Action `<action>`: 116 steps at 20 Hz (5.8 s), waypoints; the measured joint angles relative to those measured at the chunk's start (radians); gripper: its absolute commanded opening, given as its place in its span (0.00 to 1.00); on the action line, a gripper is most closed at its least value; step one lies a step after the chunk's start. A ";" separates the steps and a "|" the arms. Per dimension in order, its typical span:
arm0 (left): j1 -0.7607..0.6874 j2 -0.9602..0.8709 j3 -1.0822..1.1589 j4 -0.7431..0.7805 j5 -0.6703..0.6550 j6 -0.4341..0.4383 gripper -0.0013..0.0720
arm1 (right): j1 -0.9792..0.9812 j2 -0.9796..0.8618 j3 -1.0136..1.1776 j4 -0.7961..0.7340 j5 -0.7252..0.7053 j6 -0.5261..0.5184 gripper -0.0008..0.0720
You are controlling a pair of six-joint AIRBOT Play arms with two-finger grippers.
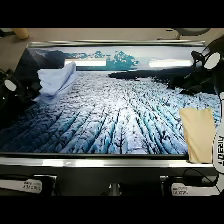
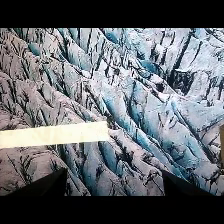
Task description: Fold the shirts.
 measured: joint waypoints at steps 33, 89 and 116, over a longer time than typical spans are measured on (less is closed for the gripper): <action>-0.391 0.171 -0.499 -0.367 -0.187 0.284 0.84 | -0.002 0.273 -0.581 0.051 0.087 -0.062 0.94; -0.220 0.525 -0.481 -0.362 0.109 0.304 0.05 | -0.080 0.329 -0.658 0.311 -0.281 -0.098 0.90; -0.024 0.602 0.383 -0.382 0.035 0.373 0.05 | 0.084 0.595 0.014 0.213 -0.079 -0.102 0.03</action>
